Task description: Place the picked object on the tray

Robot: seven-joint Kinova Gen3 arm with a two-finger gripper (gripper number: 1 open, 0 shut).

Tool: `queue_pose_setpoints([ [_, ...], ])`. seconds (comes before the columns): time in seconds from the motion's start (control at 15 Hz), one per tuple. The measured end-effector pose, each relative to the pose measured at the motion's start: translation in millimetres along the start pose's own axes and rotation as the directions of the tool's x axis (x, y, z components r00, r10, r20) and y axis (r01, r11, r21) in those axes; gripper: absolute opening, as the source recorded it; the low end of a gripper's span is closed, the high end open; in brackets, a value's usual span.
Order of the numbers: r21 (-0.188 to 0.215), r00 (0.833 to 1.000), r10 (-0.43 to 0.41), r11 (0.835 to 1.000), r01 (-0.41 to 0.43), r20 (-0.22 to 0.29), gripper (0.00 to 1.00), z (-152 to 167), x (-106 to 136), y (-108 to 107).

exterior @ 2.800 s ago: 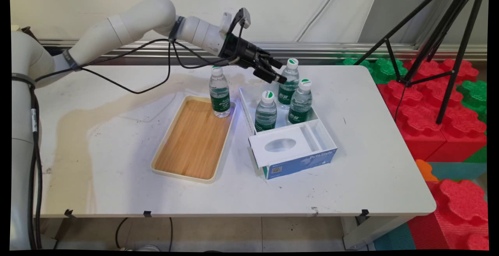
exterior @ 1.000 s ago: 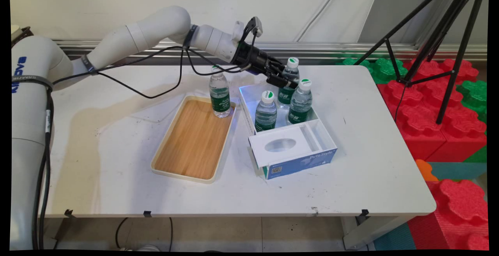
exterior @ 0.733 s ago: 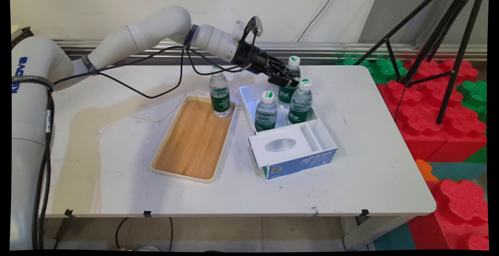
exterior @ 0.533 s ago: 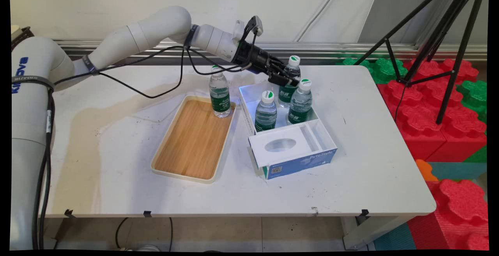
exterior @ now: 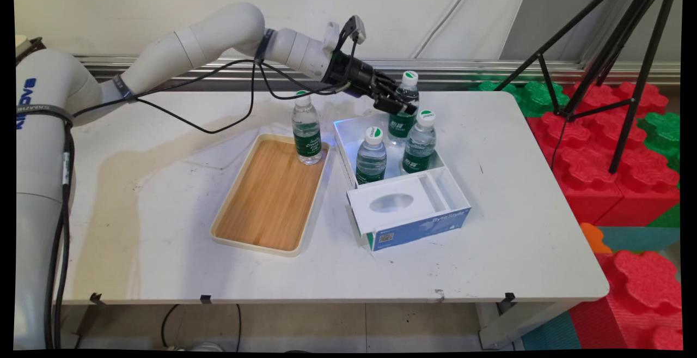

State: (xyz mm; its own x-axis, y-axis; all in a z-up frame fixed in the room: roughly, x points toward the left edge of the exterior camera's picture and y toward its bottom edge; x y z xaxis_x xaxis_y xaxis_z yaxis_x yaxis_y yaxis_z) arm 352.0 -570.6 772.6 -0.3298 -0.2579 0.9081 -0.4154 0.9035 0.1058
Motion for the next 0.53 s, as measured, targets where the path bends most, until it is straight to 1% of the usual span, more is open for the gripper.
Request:
queue_pose_setpoints([
  [0.53, 0.009, 1.000, 0.003, 1.000, -0.003, -0.019, 0.00, -20, 21, 5],
])
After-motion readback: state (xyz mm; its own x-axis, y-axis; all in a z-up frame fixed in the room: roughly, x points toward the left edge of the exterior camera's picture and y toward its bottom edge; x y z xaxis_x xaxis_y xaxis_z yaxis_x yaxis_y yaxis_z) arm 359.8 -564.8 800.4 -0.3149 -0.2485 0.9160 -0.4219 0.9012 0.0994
